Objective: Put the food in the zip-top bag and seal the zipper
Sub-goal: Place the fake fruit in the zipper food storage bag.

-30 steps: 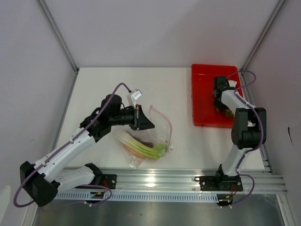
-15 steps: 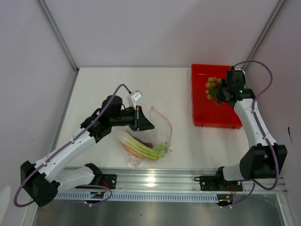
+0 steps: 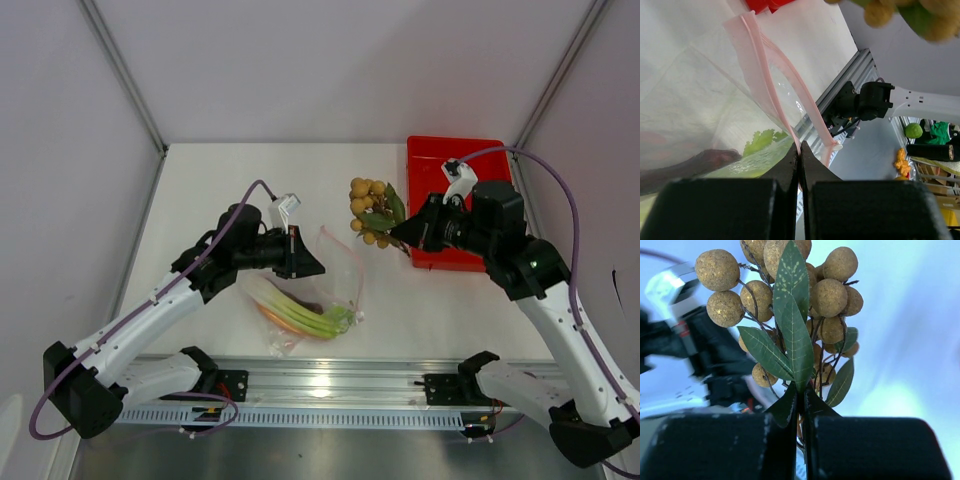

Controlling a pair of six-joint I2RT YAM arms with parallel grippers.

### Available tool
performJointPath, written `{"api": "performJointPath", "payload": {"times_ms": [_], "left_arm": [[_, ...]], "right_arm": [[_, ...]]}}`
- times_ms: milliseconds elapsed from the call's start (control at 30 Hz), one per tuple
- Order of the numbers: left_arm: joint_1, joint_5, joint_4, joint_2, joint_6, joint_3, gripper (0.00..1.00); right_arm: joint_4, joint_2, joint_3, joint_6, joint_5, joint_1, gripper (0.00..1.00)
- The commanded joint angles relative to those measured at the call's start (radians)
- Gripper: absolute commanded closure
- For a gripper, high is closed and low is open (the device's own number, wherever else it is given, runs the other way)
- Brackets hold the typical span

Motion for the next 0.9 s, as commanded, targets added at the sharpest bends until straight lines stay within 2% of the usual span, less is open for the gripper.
{"api": "performJointPath", "payload": {"times_ms": [0,133,233,467,700,867], "left_arm": [[-0.003,-0.016,0.009,-0.012,-0.003,0.027,0.99],[-0.002,-0.018,0.004,-0.024,-0.006,0.04,0.99],[-0.002,-0.013,0.001,-0.031,-0.008,0.05,0.99],[-0.002,0.002,-0.01,-0.04,-0.017,0.072,0.99],[-0.003,0.001,-0.037,-0.067,-0.008,0.093,0.99],[-0.003,0.024,-0.047,-0.078,-0.005,0.101,1.0]], "right_arm": [[0.058,-0.05,-0.038,0.118,-0.116,0.053,1.0],[0.138,-0.124,-0.138,0.205,-0.193,0.09,1.0],[0.26,-0.151,-0.238,0.274,-0.262,0.108,1.0],[0.366,-0.122,-0.328,0.285,-0.253,0.189,1.0],[0.356,-0.092,-0.364,0.241,-0.268,0.22,1.0],[0.241,-0.043,-0.358,0.118,-0.236,0.223,1.0]]}}
